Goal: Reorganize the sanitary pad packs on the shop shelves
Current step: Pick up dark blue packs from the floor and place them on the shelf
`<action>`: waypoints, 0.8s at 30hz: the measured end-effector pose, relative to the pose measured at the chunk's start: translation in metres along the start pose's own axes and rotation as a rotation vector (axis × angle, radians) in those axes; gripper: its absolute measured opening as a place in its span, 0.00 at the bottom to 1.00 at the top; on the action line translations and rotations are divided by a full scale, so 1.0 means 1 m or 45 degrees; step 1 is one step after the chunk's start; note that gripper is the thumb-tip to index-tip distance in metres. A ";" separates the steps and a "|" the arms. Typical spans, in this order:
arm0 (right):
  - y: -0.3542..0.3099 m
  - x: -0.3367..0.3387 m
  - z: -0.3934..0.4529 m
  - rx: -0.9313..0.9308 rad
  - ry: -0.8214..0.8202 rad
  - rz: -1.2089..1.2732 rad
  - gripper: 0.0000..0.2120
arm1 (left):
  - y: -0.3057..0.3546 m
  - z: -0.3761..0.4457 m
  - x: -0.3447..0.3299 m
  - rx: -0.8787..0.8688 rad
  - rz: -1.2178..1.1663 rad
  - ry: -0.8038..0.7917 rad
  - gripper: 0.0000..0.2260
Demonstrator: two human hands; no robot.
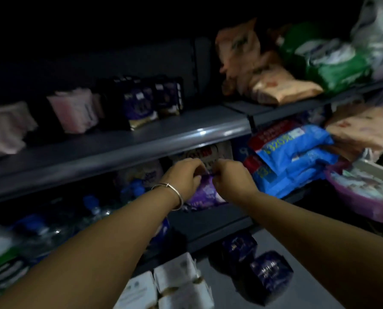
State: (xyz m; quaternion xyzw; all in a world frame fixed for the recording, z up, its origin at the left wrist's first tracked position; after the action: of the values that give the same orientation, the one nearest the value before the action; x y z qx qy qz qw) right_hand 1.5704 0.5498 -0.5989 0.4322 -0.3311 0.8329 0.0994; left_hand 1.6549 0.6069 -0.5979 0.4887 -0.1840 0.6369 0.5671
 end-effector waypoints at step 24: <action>-0.083 -0.027 0.251 -0.066 0.072 0.212 0.50 | -0.162 0.167 0.151 0.499 0.581 0.156 0.44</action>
State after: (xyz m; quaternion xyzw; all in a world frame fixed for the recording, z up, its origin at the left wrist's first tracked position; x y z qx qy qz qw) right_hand 1.7886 0.4567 -0.4796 0.3768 -0.3844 0.8413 0.0505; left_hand 1.8890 0.6039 -0.4478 0.4956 -0.1278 0.7995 0.3144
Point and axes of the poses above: each hand's wrist, its own z-axis towards the middle knuckle, its own x-axis out of the back of the hand, y = z × x, the point moved 9 cm from there along z, towards the middle knuckle, and after that the axes turned 11 degrees about y, right-handed, at the moved point
